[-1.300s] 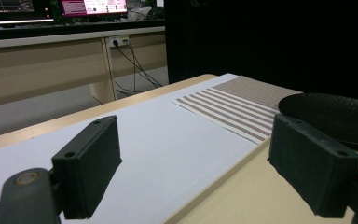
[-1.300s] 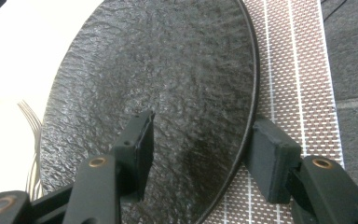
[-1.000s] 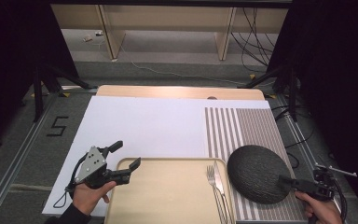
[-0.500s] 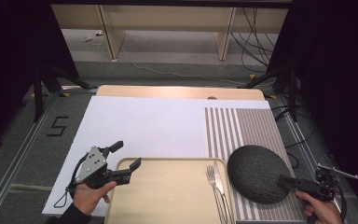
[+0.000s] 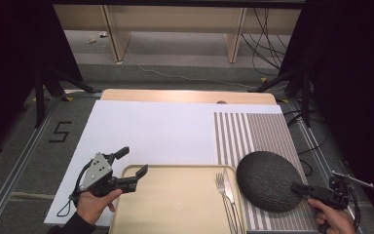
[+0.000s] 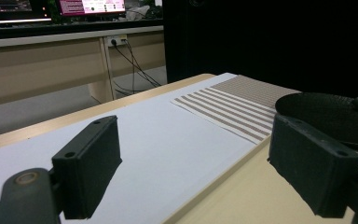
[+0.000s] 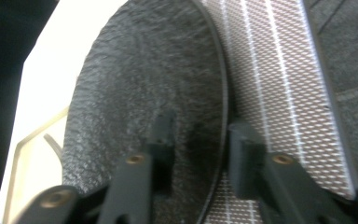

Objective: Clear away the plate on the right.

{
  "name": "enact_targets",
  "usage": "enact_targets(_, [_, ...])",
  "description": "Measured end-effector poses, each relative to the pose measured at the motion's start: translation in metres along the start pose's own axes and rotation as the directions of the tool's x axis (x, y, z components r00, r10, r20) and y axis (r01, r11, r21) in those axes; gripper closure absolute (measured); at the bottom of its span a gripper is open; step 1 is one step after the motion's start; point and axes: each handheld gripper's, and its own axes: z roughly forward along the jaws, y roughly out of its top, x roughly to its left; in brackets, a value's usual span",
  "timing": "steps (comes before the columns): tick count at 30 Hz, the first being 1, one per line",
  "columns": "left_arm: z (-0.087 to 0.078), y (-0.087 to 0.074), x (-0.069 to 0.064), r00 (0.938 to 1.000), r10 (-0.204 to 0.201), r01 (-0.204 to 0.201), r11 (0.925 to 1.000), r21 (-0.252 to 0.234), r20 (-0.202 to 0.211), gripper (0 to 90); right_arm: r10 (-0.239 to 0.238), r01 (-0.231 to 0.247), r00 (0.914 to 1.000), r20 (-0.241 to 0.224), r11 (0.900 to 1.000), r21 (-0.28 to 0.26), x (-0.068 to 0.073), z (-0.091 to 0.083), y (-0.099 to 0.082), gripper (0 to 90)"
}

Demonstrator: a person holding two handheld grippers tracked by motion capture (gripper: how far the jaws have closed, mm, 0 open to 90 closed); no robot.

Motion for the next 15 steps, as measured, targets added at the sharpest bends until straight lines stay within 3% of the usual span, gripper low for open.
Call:
enact_targets(1, [0.0000, 0.0000, 0.0000, 1.0000, 0.001, -0.001, 1.0000, 0.000, 0.000, 16.3, 0.013, -0.013, 0.9999, 0.010, 0.9999, 0.002, -0.0010, -0.0004, 0.0001, 73.5])
enact_targets(6, [-0.0003, 0.0000, 0.0004, 1.0000, -0.001, 0.001, 1.0000, 0.000, 0.001, 16.3, 0.033, -0.033, 0.9994, 0.009, 0.9995, -0.003, -0.0027, -0.0017, 0.0005, 75.9])
enact_targets(11, [-0.0003, 0.0000, 0.0005, 1.0000, -0.001, 0.001, 1.0000, 0.000, 0.001, 16.3, 0.080, -0.082, 0.9955, -0.050, 0.9960, -0.035, -0.0048, -0.0051, 0.0014, 80.9])
enact_targets(15, [-0.0006, 0.0001, 0.0005, 1.0000, 0.000, 0.000, 1.0000, -0.001, 0.001, 16.3, 0.084, -0.087, 0.9937, -0.073, 0.9955, -0.037, -0.0055, -0.0067, 0.0021, 81.8])
